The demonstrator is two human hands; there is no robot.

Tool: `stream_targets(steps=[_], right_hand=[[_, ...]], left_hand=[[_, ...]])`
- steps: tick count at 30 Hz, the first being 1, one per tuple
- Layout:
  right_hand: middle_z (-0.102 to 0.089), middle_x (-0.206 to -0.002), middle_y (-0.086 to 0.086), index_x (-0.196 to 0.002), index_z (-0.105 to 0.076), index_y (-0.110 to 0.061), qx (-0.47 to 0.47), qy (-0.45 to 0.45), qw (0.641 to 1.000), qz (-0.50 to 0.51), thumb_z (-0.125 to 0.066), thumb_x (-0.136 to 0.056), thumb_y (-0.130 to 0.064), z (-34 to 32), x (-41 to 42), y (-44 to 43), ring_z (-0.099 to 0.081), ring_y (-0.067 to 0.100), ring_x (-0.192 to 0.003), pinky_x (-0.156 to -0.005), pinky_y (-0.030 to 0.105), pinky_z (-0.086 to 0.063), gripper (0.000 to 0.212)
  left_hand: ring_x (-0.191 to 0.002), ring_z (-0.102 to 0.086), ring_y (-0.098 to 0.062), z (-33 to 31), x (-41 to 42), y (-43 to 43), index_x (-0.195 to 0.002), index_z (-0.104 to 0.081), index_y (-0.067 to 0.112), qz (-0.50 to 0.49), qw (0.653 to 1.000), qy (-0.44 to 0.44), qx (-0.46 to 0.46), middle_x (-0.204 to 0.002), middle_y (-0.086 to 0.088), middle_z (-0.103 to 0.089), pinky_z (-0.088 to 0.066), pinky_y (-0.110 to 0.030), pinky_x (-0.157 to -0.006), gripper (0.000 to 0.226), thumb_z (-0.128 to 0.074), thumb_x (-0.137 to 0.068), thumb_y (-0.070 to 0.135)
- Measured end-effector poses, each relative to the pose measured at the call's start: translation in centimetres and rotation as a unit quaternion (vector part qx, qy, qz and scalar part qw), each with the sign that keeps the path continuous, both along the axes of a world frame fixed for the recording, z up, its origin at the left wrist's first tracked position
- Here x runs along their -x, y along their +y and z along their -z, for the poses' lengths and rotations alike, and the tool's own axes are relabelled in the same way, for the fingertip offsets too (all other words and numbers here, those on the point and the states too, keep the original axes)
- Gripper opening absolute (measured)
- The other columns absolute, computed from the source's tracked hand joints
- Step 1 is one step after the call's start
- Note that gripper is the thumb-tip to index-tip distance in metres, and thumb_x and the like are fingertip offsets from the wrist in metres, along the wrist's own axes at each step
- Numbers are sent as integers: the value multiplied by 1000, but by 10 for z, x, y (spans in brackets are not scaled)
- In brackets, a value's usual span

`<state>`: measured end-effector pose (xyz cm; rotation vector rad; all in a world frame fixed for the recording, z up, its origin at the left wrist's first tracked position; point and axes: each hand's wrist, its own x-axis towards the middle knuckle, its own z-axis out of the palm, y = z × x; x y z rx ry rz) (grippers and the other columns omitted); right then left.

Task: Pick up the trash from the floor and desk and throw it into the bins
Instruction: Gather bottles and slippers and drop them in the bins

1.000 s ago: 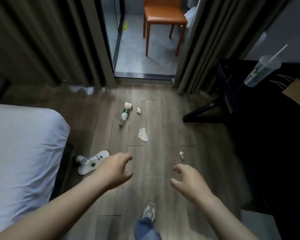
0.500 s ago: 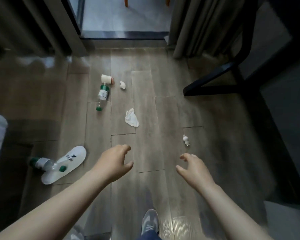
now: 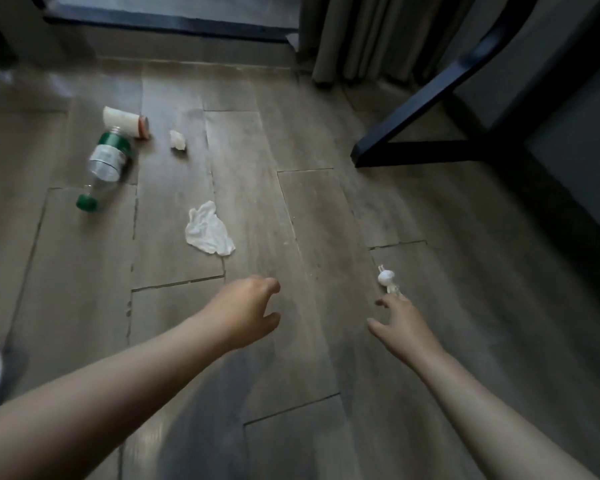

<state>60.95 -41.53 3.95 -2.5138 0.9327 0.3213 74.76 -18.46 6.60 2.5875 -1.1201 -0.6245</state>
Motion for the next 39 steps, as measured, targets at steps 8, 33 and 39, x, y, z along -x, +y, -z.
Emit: stream_targets(steps=[8,33,39], right_hand=[[-54,-123,20,-129,-56,-7,30,-121,987,104,-68,-83,-16,55,-23,-45,-54,34,-112,-91,32,-41,48],[-58,-98,0,-98,-60,-17,-82,-125,978,-144,-64,-79,-15,70,-68,158,-57,20,-92,-75,29,-44,20],[-58,-109,-3,-108,-55,-24,-80,-56,933,-346,-62,-81,-26,47,-70,248,-56,17,-102,-83,29,-45,28]], left_hand=[[-115,-55,-18,41,-2,-8,-129,-49,20,29,999,-14,15,-127,2,-57,-45,-28,-91,46,-58,-87,37],[-113,-55,-16,35,-11,166,-130,-48,23,-15,998,-39,-46,-128,3,-57,-43,-25,-88,46,-54,-89,39],[-111,-56,-20,24,11,273,-125,-51,22,-86,992,-34,-85,-124,1,-58,-46,-30,-90,42,-56,-86,38]])
